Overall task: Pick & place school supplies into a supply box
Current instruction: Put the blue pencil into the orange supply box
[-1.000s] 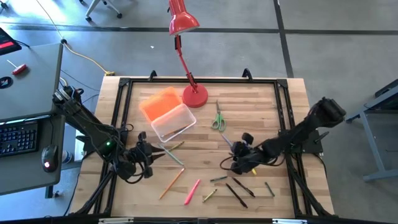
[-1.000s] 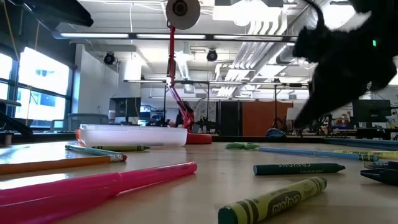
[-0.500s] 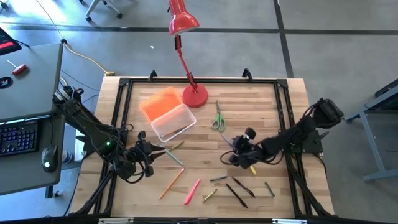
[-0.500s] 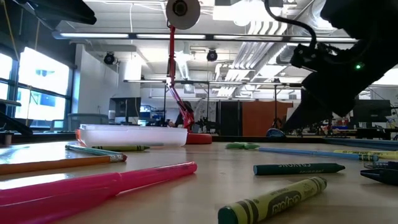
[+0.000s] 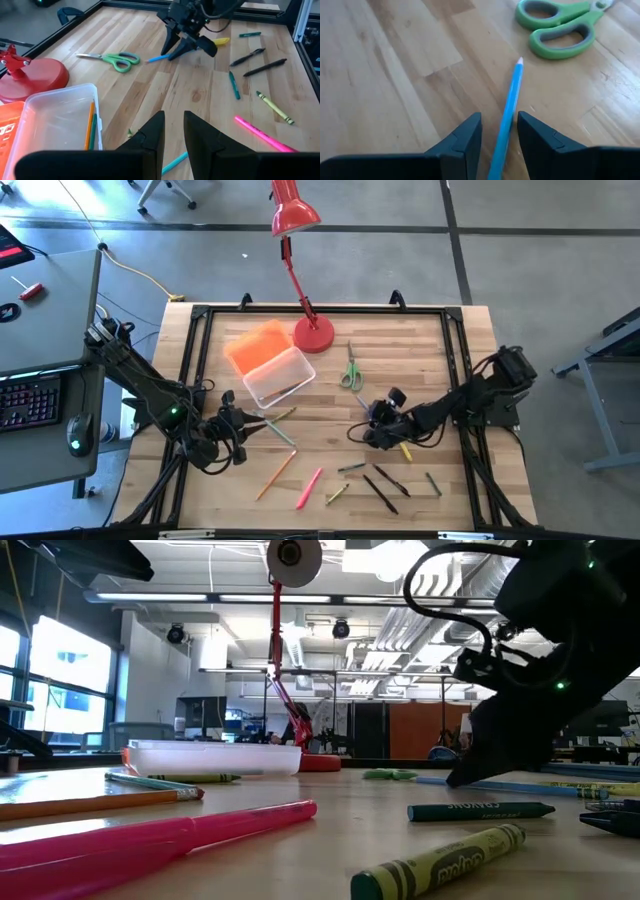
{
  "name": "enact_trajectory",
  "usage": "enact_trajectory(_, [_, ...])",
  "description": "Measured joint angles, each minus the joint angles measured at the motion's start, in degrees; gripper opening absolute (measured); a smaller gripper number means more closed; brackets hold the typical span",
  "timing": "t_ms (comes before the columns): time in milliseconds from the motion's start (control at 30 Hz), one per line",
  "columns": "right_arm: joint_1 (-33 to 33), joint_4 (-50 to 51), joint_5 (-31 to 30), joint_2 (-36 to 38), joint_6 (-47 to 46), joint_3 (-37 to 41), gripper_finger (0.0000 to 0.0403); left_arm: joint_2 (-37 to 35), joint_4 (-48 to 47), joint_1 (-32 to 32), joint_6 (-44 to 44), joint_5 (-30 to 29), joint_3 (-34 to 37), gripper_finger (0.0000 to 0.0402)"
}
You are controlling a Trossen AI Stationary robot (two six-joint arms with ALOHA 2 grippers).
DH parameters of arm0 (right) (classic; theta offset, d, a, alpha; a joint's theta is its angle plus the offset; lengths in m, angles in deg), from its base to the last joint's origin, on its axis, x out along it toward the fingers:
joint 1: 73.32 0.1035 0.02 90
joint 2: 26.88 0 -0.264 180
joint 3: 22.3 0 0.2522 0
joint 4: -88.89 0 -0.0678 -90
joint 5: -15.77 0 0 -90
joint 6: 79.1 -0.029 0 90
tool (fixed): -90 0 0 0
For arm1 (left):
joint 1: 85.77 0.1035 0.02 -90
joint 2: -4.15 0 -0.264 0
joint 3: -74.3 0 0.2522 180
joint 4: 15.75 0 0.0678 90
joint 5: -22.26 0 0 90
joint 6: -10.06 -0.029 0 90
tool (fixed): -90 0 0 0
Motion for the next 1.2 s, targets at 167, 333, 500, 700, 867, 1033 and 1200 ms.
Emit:
enact_trajectory(167, [-1.46, -1.46, 1.9, -1.92, -0.11, 0.01, 0.0107, 0.0, 0.03, 0.0, 0.01, -0.17, 0.0, 0.0101])
enact_trajectory(333, [-2.81, -0.77, 2.88, -2.01, -0.53, -0.03, 0.0081, 0.02, 0.05, 0.0, 0.02, -0.51, 0.0, 0.0101])
enact_trajectory(500, [-4.83, -0.89, 2.26, -2.83, -0.75, -0.07, 0.0032, 0.02, 0.05, 0.0, 0.02, -0.61, 0.0, 0.0101])
enact_trajectory(700, [-7.59, -5.12, 5.02, -3.15, 2.04, 0.13, 0.0011, 0.02, 0.05, 0.0, -0.97, -0.3, 0.0, 0.0101])
enact_trajectory(867, [-8.46, -10.35, 3.86, -3.56, 7.58, 0.38, 0.0004, 0.02, 0.07, 0.0, -1.49, -0.36, 0.0, 0.0101])
enact_trajectory(1033, [-8.9, -16.78, 5.23, -1.72, 13.74, -0.82, 0.0003, 0.02, 0.09, 0.0, -1.49, -0.37, 0.0, 0.0101])
enact_trajectory(1200, [-10.14, -19.64, 9.56, 1.51, 23.9, -7.43, 0.0002, 0.02, 0.96, 0.0, -3.41, -0.88, 0.0, 0.0101])
